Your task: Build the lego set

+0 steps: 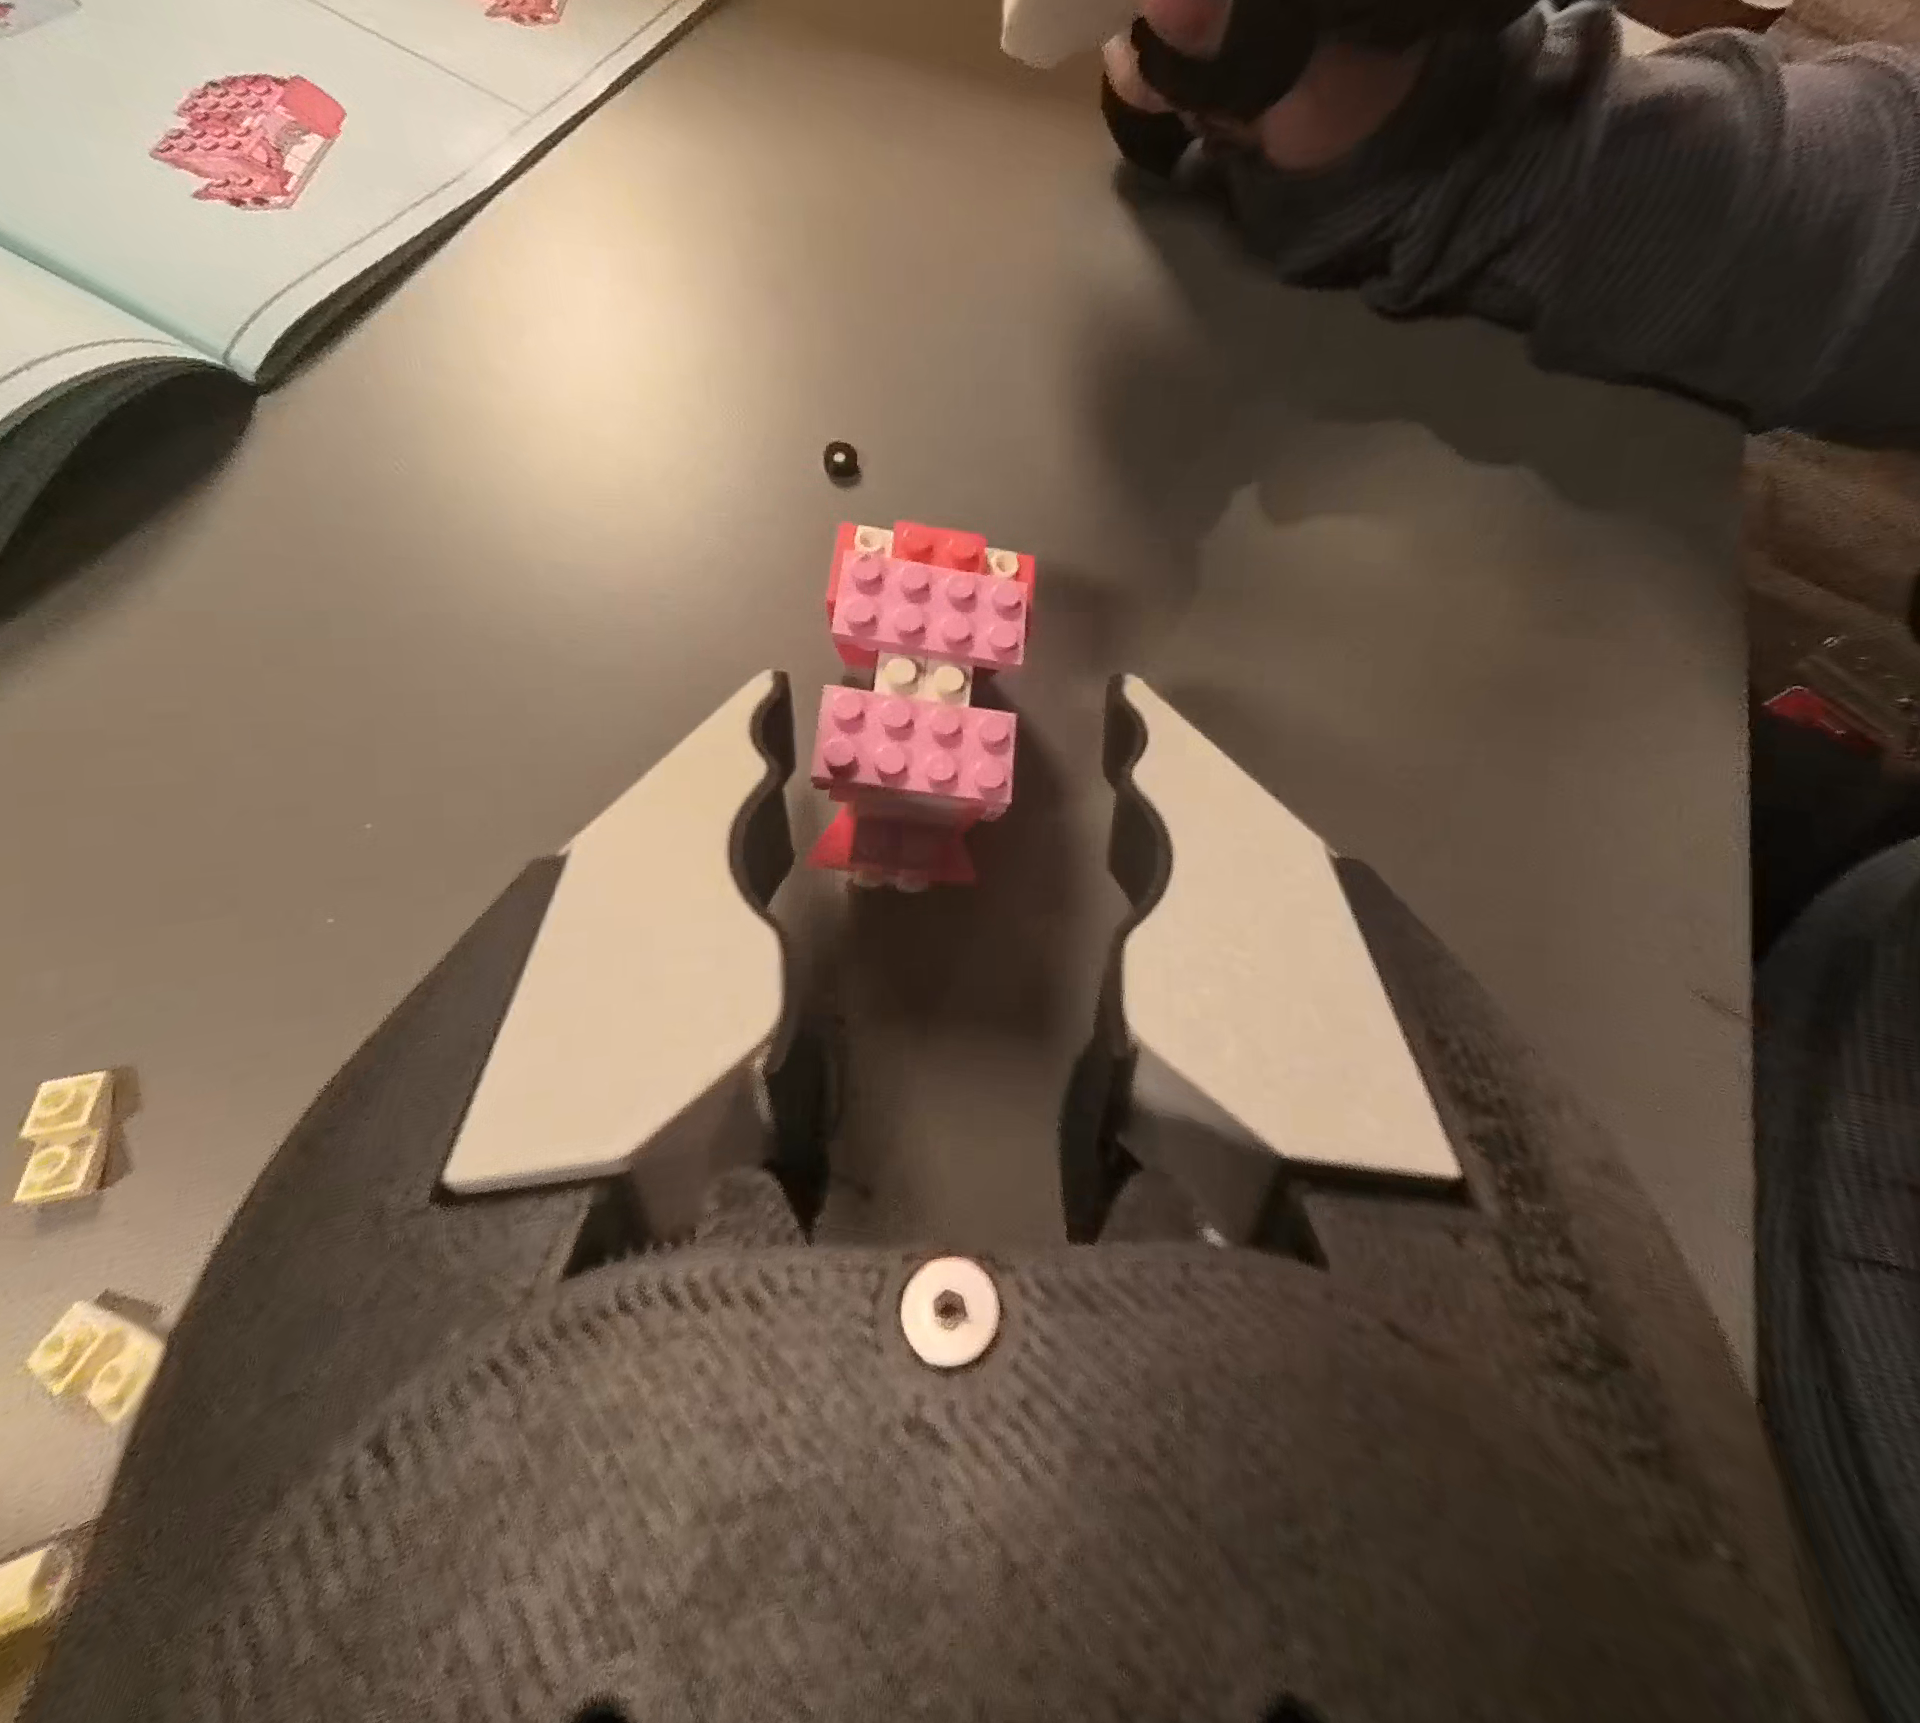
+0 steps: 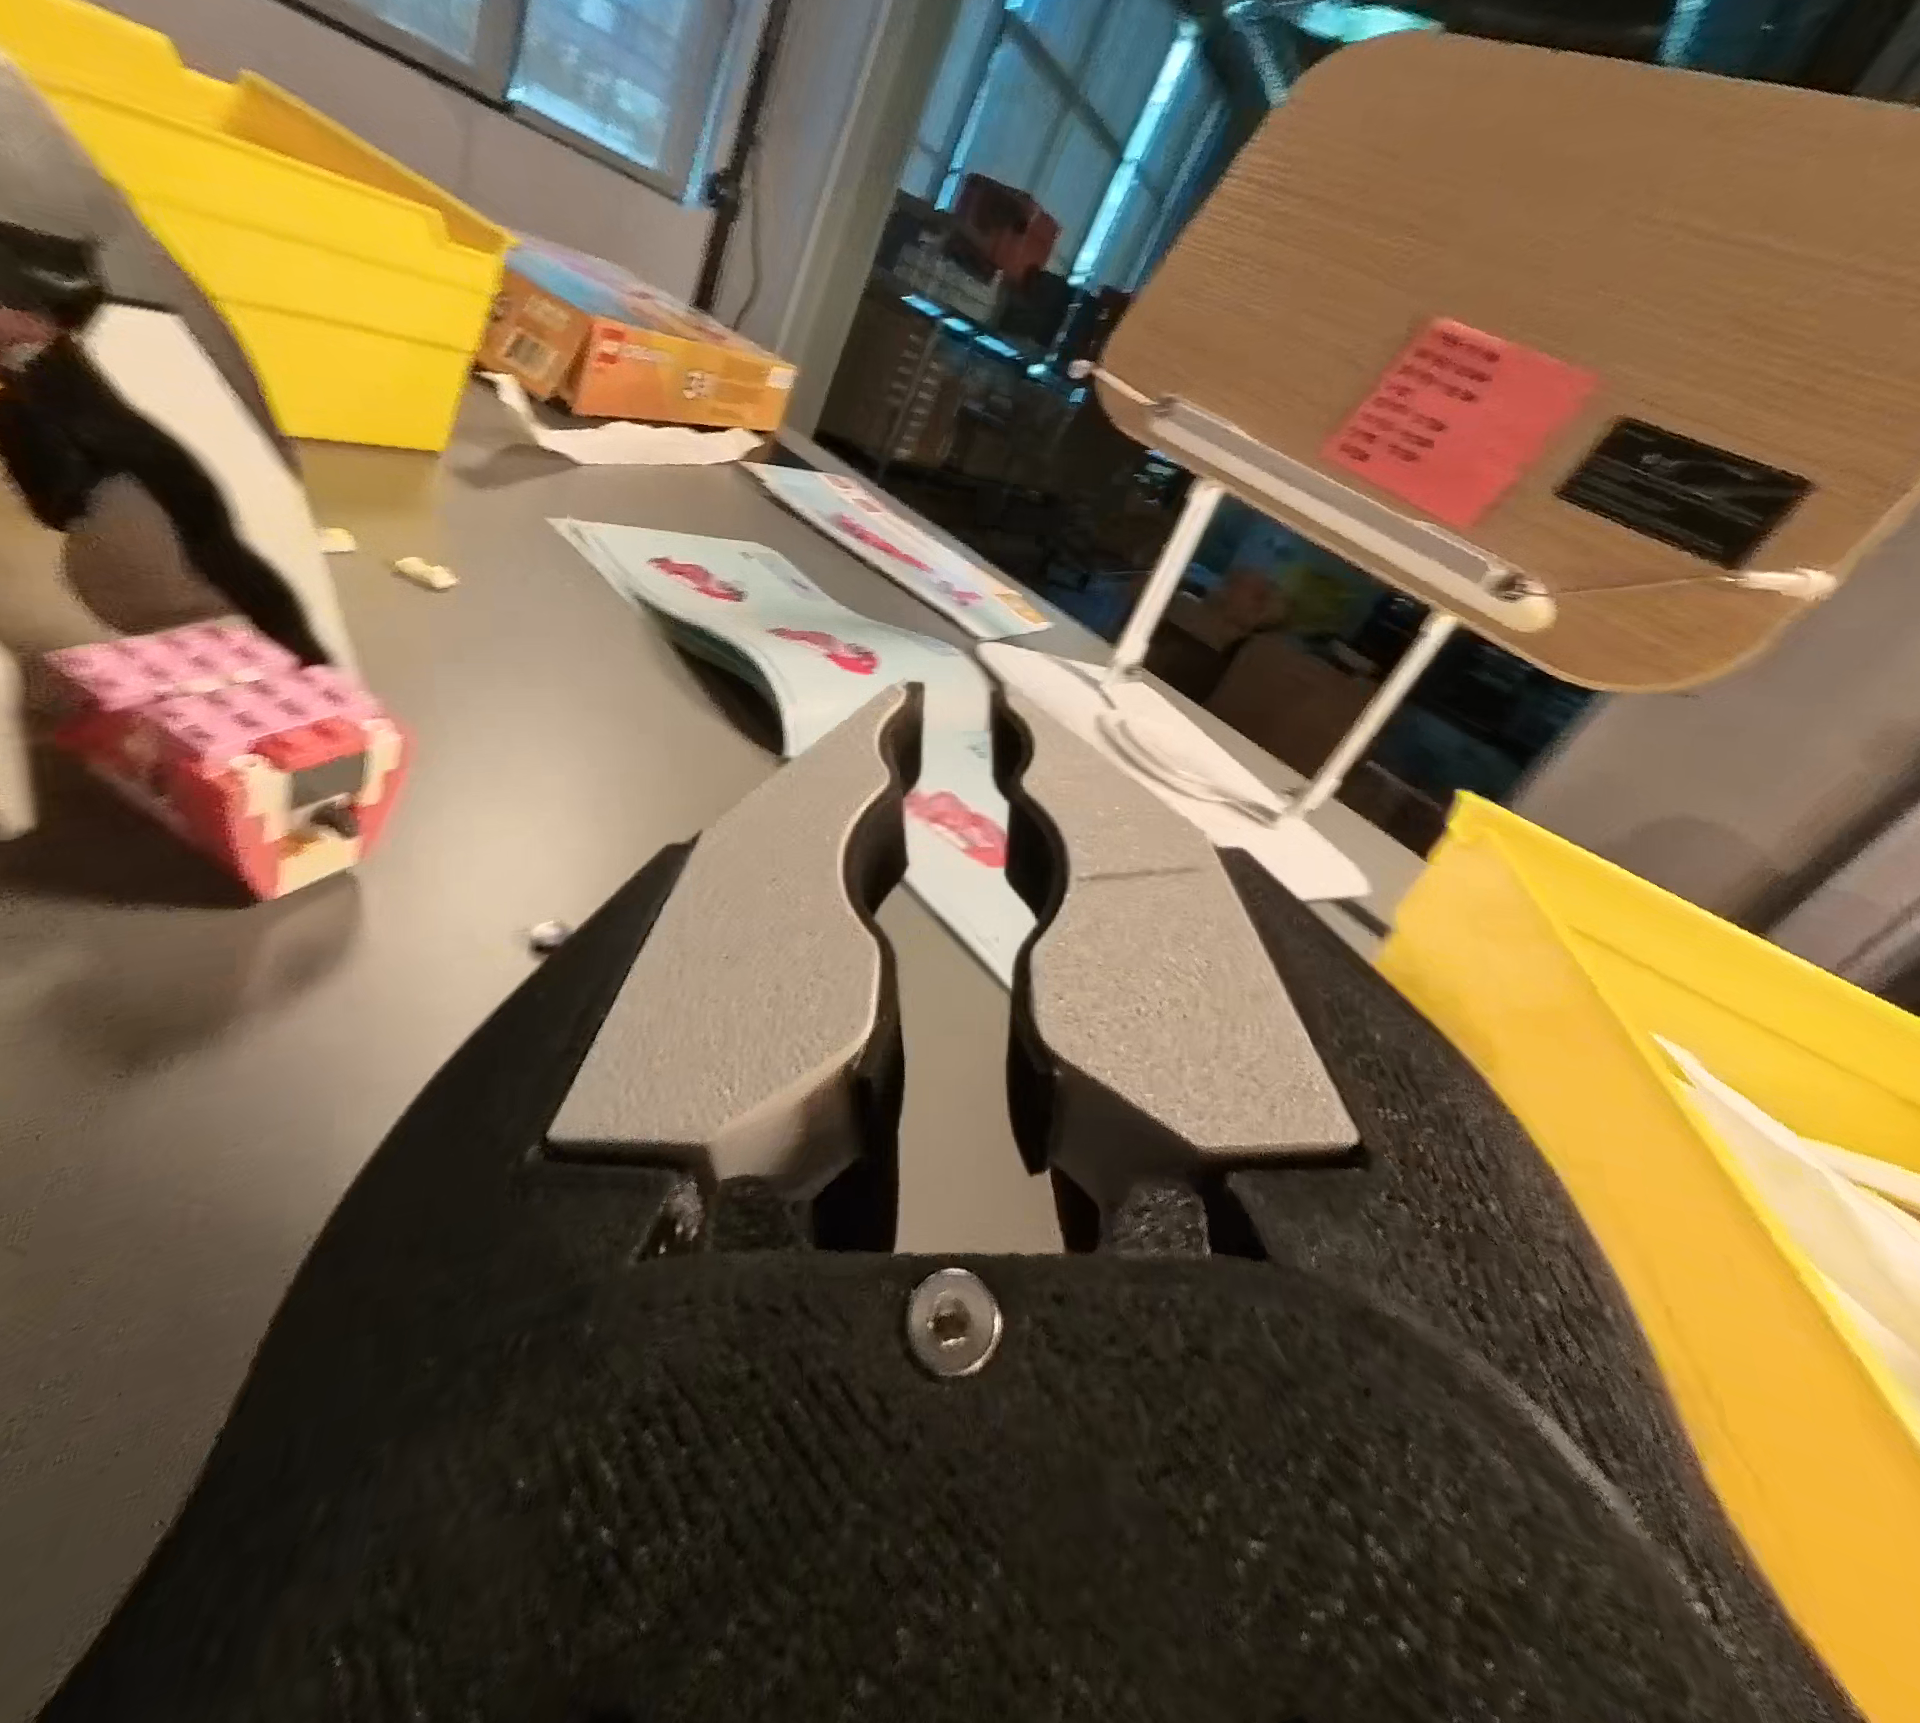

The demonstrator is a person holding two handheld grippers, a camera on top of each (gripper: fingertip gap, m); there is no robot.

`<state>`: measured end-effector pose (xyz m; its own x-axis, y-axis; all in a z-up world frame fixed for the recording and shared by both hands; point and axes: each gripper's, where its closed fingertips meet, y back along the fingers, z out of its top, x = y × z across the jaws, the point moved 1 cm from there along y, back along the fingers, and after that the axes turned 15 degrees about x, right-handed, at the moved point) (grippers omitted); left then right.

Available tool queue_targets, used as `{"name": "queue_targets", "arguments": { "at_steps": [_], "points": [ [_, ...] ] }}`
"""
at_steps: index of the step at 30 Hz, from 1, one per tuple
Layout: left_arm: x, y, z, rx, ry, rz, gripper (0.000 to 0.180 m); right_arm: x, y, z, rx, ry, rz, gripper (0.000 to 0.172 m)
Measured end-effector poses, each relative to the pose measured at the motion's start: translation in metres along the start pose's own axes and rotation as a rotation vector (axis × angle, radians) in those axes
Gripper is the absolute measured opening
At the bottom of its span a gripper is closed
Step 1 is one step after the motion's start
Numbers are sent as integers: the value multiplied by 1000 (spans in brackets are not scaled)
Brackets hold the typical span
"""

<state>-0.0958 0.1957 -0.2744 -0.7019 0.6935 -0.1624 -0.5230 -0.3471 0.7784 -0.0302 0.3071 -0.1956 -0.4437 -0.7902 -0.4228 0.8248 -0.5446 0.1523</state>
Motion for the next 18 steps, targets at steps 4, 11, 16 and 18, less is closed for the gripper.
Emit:
{"name": "queue_targets", "arguments": {
  "at_steps": [4, 11, 16, 18],
  "points": [
    [2, -8, -6, 40, 2, 1, 47, 37, -12, -11, 138, 43, 274, 7],
    [2, -12, -7, 49, -3, 3, 38, 68, -27, -38, 398, -6, 598, 15],
    [2, -13, -7, 52, -18, 7, 35, 75, -33, -46, 474, -9, 654, 21],
    [2, -13, -7, 53, -20, 7, 35, 77, -32, -46, 475, -10, 676, 20]
  ]
}}
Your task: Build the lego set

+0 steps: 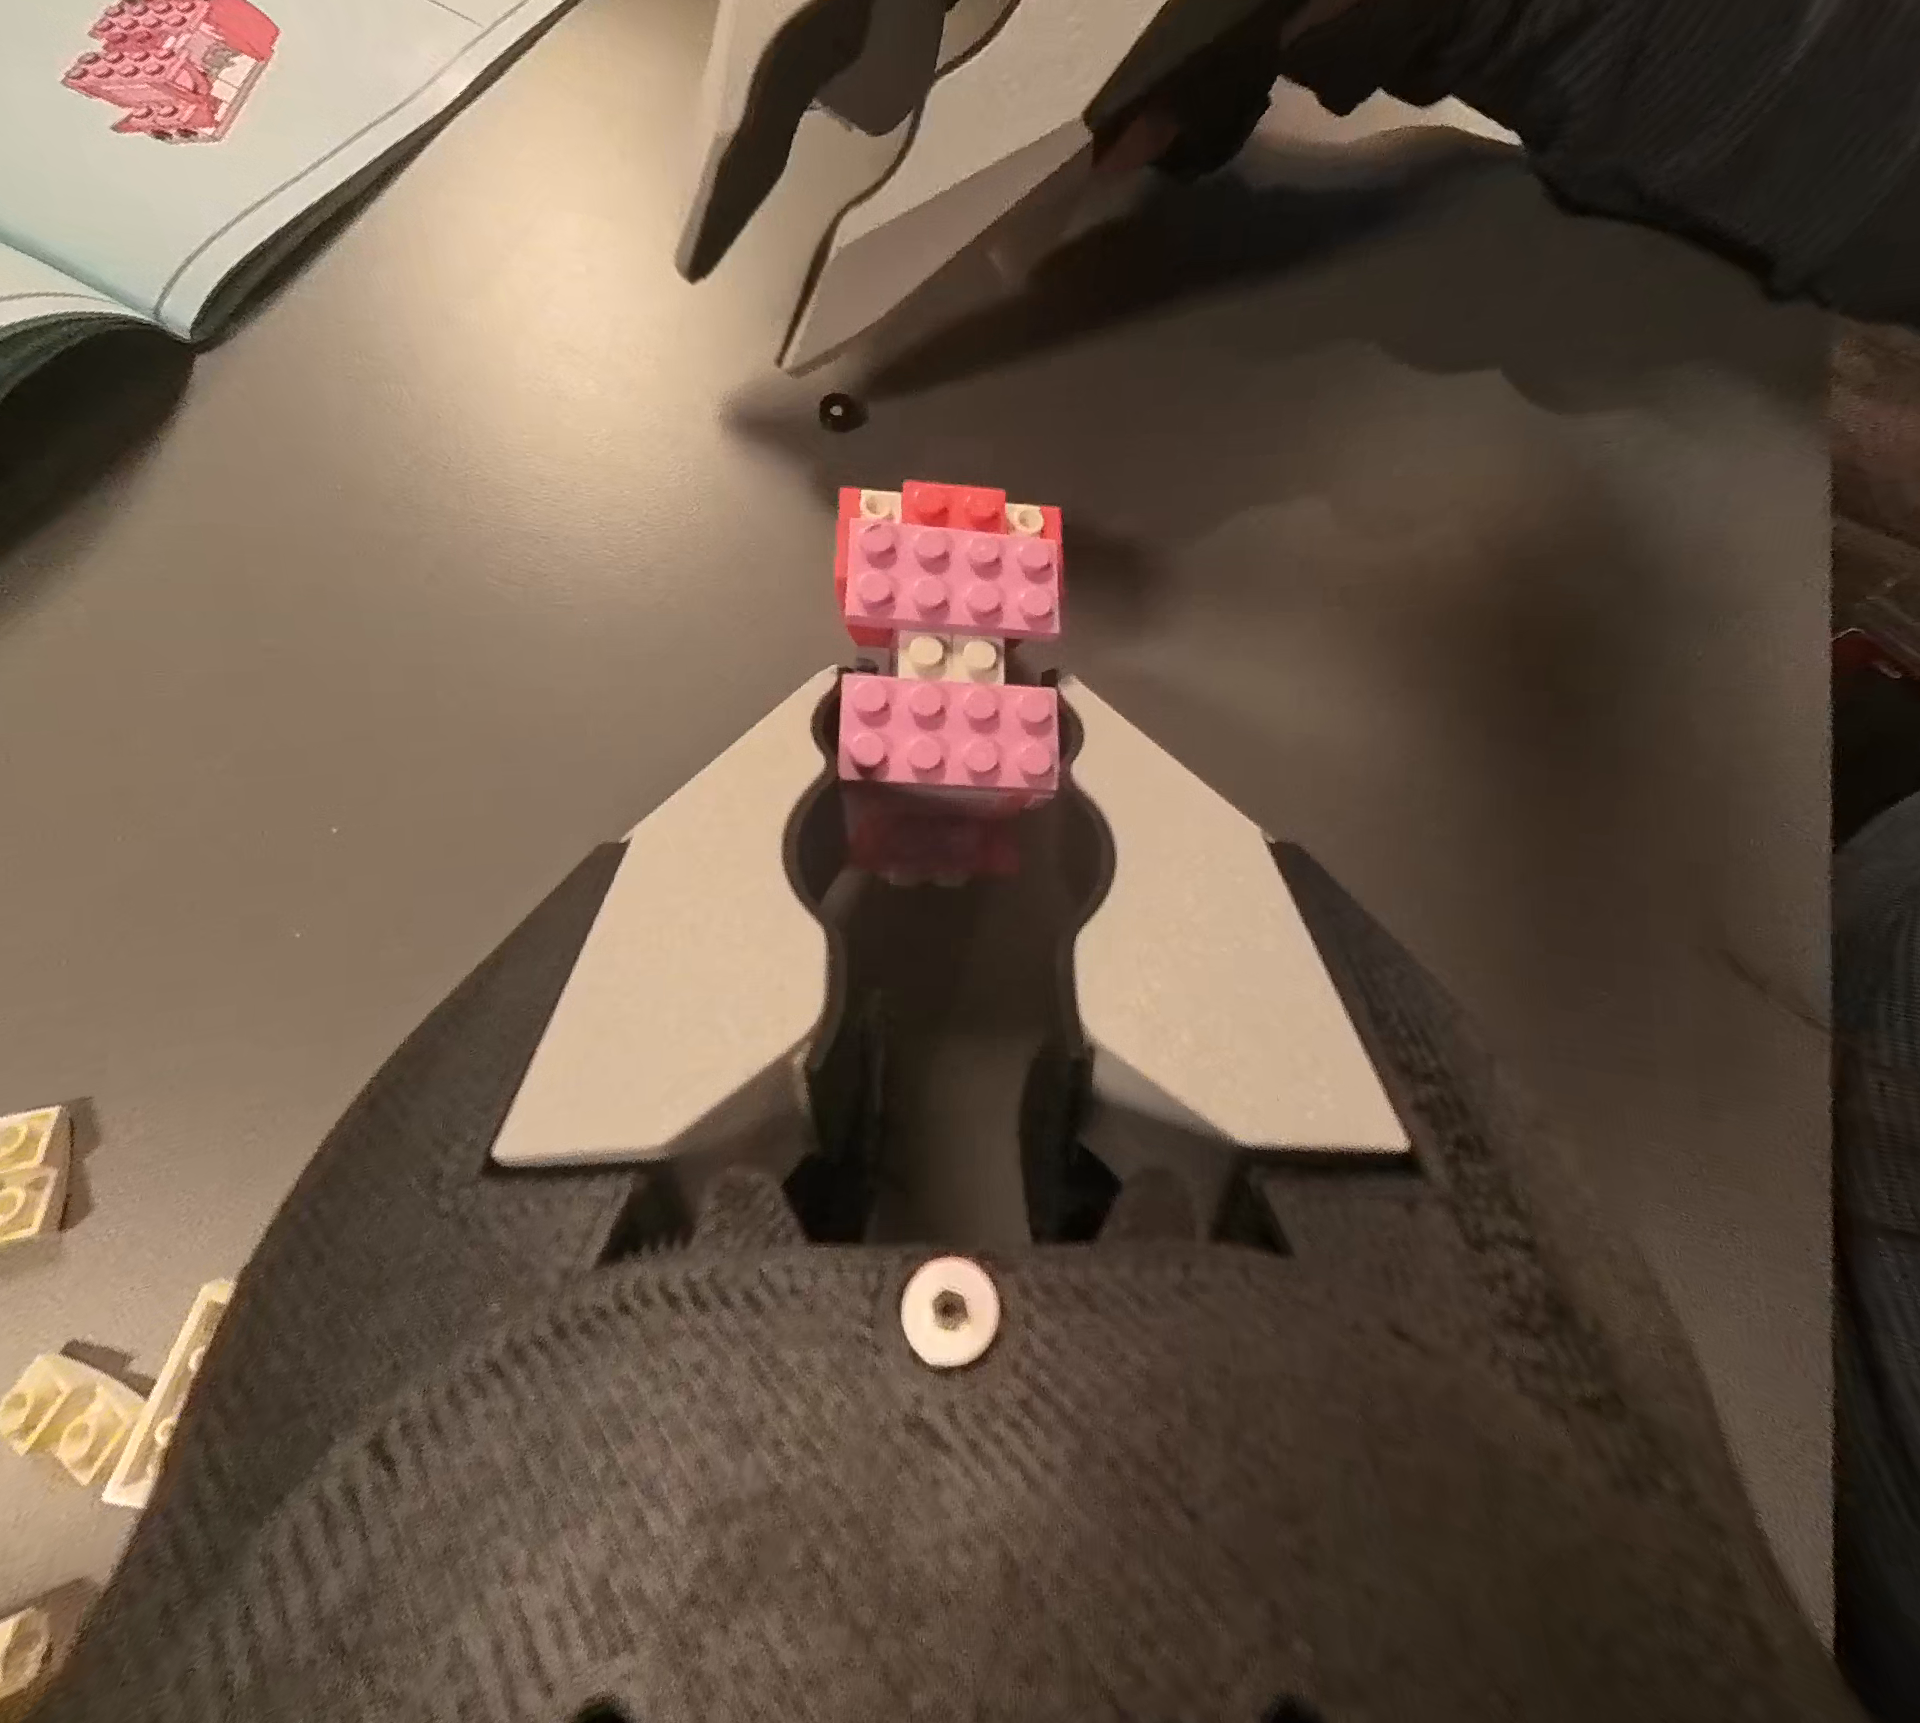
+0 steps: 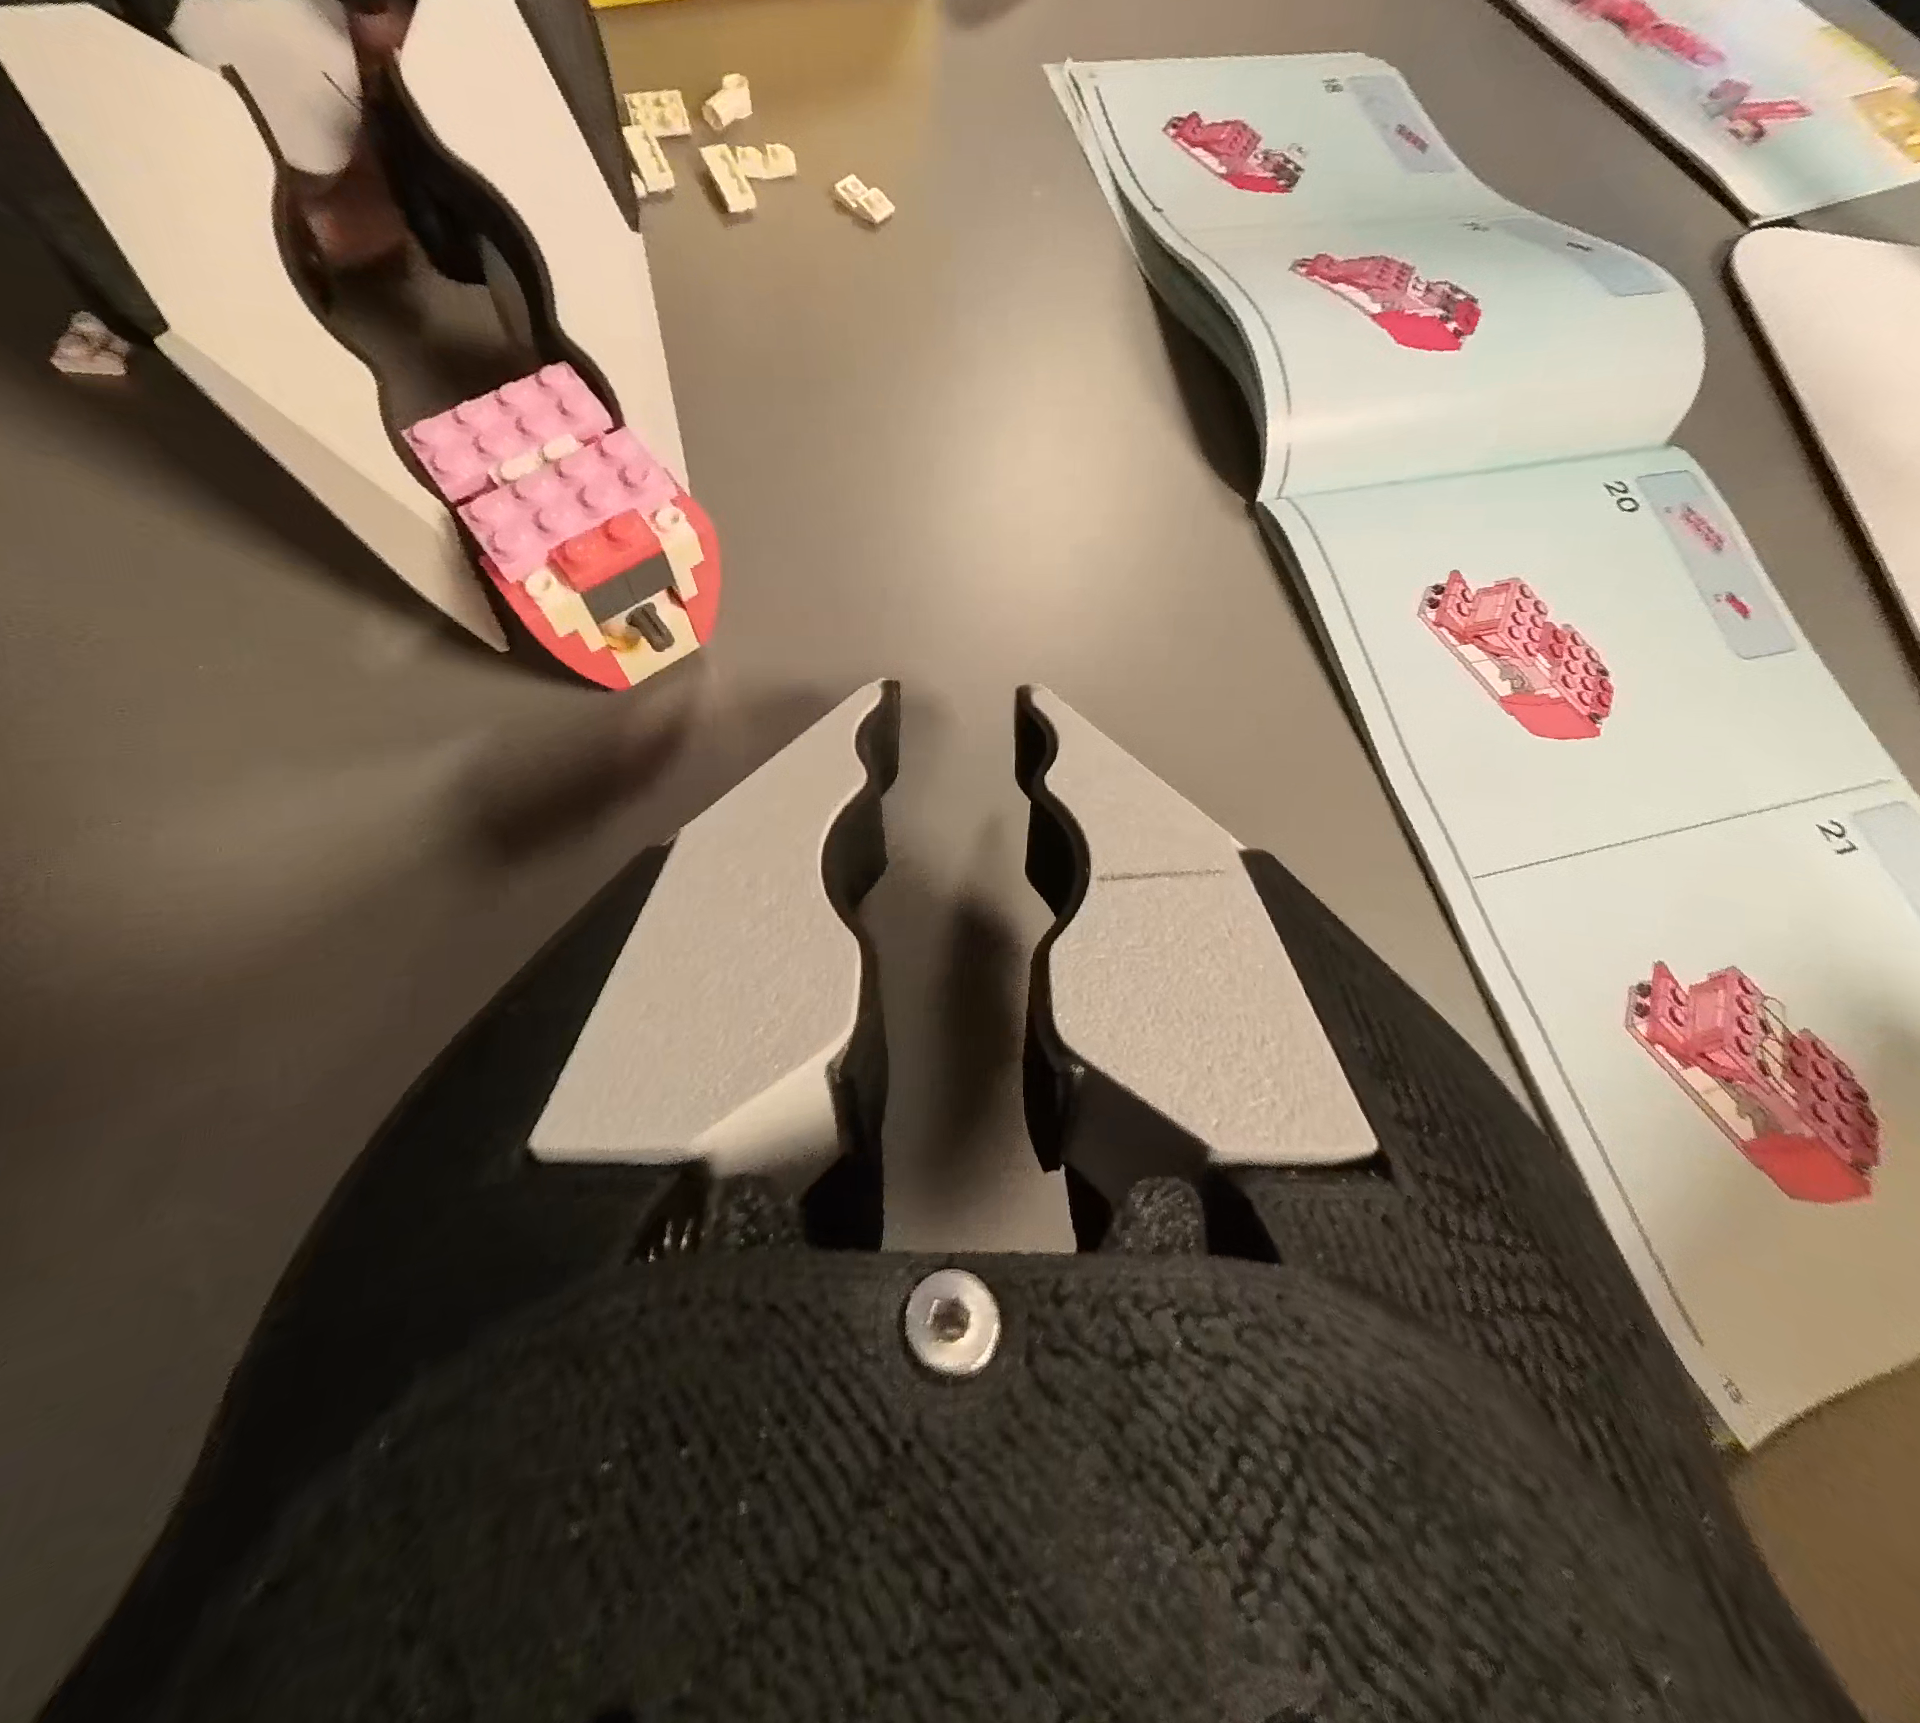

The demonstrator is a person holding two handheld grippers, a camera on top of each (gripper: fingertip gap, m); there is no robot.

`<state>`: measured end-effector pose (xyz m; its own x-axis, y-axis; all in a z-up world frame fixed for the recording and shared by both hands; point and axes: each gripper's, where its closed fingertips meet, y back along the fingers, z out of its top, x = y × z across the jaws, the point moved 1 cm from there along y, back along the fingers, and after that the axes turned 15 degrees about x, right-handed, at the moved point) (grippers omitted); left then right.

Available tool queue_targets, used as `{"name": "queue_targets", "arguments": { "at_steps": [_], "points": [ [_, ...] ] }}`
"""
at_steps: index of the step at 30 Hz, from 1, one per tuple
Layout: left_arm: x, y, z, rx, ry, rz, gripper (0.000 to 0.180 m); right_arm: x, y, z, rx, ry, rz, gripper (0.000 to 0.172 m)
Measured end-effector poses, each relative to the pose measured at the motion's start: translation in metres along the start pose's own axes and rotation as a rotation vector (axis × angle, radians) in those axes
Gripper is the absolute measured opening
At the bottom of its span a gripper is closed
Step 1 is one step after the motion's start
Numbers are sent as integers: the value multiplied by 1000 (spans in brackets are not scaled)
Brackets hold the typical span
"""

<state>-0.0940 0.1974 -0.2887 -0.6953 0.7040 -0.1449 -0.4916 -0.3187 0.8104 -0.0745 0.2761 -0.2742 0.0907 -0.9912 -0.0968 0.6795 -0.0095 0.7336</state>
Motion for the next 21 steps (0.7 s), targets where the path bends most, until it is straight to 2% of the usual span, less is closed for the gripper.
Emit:
{"name": "queue_targets", "arguments": {
  "at_steps": [2, 5, 13, 21],
  "points": [
    [0, 0, 0, -1, -2, 0, 35, 3, 1, -1, -3, 4, 11, 20],
    [-1, 0, 0, -1, -6, -2, 35, 5, -2, -13, 74, 11, 2, 24],
    [-1, 0, 0, 0, -13, -6, 35, 19, 8, -10, 13, -39, 139, 24],
    [-1, 0, 0, 1, -16, -7, 35, 22, 2, -16, 71, 4, 109, 16]
  ]
}}
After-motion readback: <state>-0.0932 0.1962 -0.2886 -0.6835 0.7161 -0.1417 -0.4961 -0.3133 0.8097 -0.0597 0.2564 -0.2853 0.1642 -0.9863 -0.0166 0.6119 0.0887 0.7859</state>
